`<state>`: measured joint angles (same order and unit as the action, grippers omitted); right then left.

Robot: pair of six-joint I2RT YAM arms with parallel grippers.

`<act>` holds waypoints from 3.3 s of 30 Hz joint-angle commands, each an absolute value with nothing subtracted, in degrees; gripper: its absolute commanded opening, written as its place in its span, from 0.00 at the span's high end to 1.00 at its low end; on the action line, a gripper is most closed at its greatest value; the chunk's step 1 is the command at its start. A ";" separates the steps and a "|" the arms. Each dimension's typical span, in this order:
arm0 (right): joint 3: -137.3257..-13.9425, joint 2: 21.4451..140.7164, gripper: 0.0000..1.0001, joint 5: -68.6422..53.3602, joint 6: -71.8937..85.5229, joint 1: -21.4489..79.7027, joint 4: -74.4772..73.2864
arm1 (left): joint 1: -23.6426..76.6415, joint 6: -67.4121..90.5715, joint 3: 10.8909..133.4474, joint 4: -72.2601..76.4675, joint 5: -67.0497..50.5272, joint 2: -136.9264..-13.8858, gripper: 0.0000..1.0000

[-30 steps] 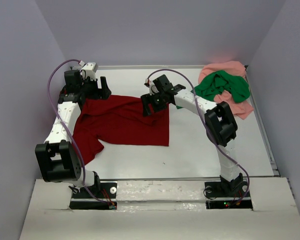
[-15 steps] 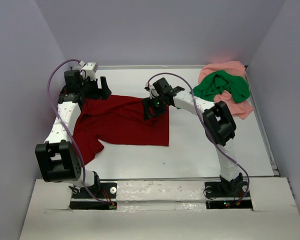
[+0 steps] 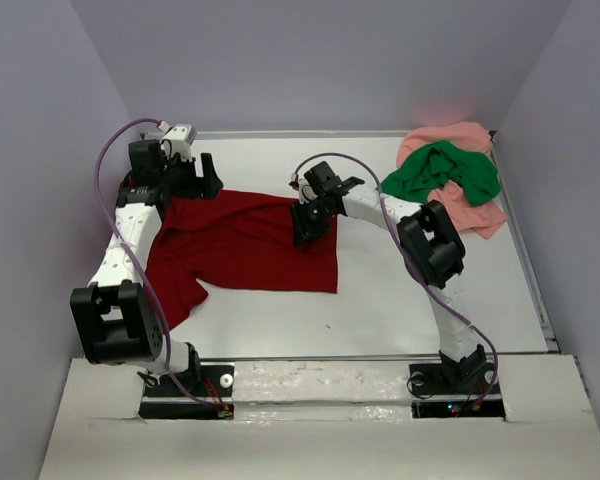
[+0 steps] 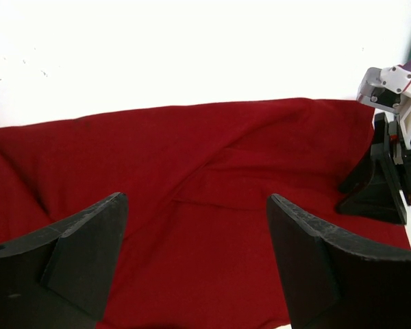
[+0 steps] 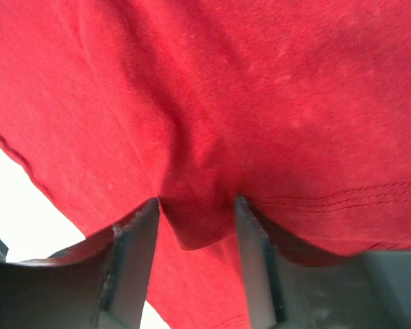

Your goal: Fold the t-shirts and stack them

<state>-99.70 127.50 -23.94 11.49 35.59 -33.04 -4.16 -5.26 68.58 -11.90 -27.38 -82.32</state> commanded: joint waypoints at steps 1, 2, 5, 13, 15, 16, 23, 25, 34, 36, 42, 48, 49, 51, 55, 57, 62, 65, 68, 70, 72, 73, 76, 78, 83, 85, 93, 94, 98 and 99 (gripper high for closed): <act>-100.11 128.93 0.60 -25.14 11.69 35.86 -34.54 | -3.78 -5.27 68.64 -10.11 -28.65 -80.68 0.09; -99.93 128.94 0.65 -24.96 11.60 35.86 -34.54 | -3.78 -5.27 68.64 -10.02 -28.74 -80.60 0.09; -100.02 128.76 0.83 -24.61 11.60 35.86 -34.63 | -3.78 -5.27 68.64 -10.11 -28.65 -80.51 0.09; -102.29 127.88 1.00 -21.02 9.59 35.86 -35.94 | -3.78 -5.27 68.47 -10.02 -28.57 -80.07 0.09; -104.14 127.53 1.00 -19.52 8.35 35.86 -36.56 | -3.78 -5.45 68.29 -10.02 -28.65 -80.16 0.09; -104.93 127.36 1.00 -18.55 7.83 35.86 -37.17 | -3.78 -5.45 68.20 -10.02 -28.65 -80.16 0.09; -112.48 128.14 1.00 -13.37 3.78 35.86 -40.78 | -3.69 -5.62 67.94 -10.02 -28.92 -80.07 0.09; -114.16 128.67 1.00 -12.14 2.56 35.86 -41.83 | -3.78 -5.71 67.85 -10.02 -29.00 -80.07 0.09; -118.66 129.99 1.00 -10.20 -0.86 34.80 -44.12 | -3.78 -5.89 67.85 -10.02 -28.92 -79.80 0.09; -117.78 129.73 1.00 -9.41 -1.76 34.28 -44.21 | -3.78 -5.98 67.85 -10.11 -29.00 -79.72 0.09; -112.33 127.10 1.00 -8.61 -2.81 30.95 -43.95 | -3.78 -6.15 68.90 -10.98 -29.09 -80.16 0.09; -106.45 123.93 1.00 -8.44 -2.46 27.43 -42.10 | -3.69 -6.06 68.99 -11.16 -28.92 -80.77 0.10; -105.74 123.40 1.00 -8.35 -2.55 26.90 -42.01 | -3.69 -6.06 68.99 -11.25 -28.92 -80.77 0.09; -104.33 121.73 1.00 -8.18 -2.55 26.89 -41.31 | -3.69 -5.98 68.91 -11.25 -28.74 -80.86 0.09; -102.92 119.45 1.00 -8.17 -3.16 26.37 -41.31 | -3.60 -6.06 69.17 -11.25 -28.57 -81.12 0.09; -102.92 118.31 1.00 -8.61 -3.34 26.37 -41.40 | -3.52 -5.98 69.17 -11.43 -28.48 -81.21 0.09; -103.89 118.30 1.00 -7.63 -3.69 25.14 -41.75 | -3.52 -6.06 69.17 -11.69 -28.48 -81.39 0.09; -102.84 119.09 1.00 -6.51 -4.31 24.52 -41.75 | -3.43 -6.42 68.99 -11.86 -28.83 -81.30 0.09; -101.34 119.88 1.00 -7.12 -4.31 23.03 -41.40 | -3.52 -6.59 68.73 -12.13 -28.92 -81.47 0.09; -99.77 120.06 1.00 -7.21 -4.39 21.72 -40.87 | -3.51 -6.59 68.64 -12.13 -29.00 -81.56 0.10; -98.79 119.71 1.00 -6.25 -4.66 21.01 -40.17 | -3.52 -6.59 68.73 -12.22 -29.18 -81.56 0.09; -97.31 119.18 1.00 -6.15 -4.57 21.01 -38.86 | -3.52 -6.59 68.73 -12.22 -29.18 -81.65 0.09; -95.19 117.34 1.00 -5.28 -5.45 20.21 -38.15 | -3.43 -6.50 68.82 -12.22 -29.27 -81.74 0.09; -94.14 116.37 1.00 -5.54 -5.89 18.81 -37.88 | -3.34 -6.50 68.91 -12.22 -29.35 -81.83 0.09; -90.71 115.23 1.00 -5.28 -6.77 16.35 -37.00 | -3.25 -6.42 68.99 -12.22 -29.36 -82.09 0.10; -89.92 114.61 1.00 -5.54 -7.03 14.34 -36.65 | -3.16 -6.42 69.00 -12.22 -29.36 -82.18 0.09; -87.10 110.83 1.00 -6.15 -7.91 10.81 -35.33 | -2.81 -6.24 69.08 -12.13 -29.36 -82.53 0.09; -87.10 110.74 1.00 -6.50 -7.56 10.81 -35.33 | -2.81 -6.33 69.17 -12.22 -29.36 -82.62 0.09; -87.28 111.09 1.00 -9.92 -6.16 10.81 -35.33 | -2.46 -6.33 69.08 -12.22 -29.18 -82.97 0.09; -87.36 111.44 1.00 -13.24 -4.50 10.81 -35.33 | -2.37 -6.33 69.08 -12.22 -29.09 -82.88 0.09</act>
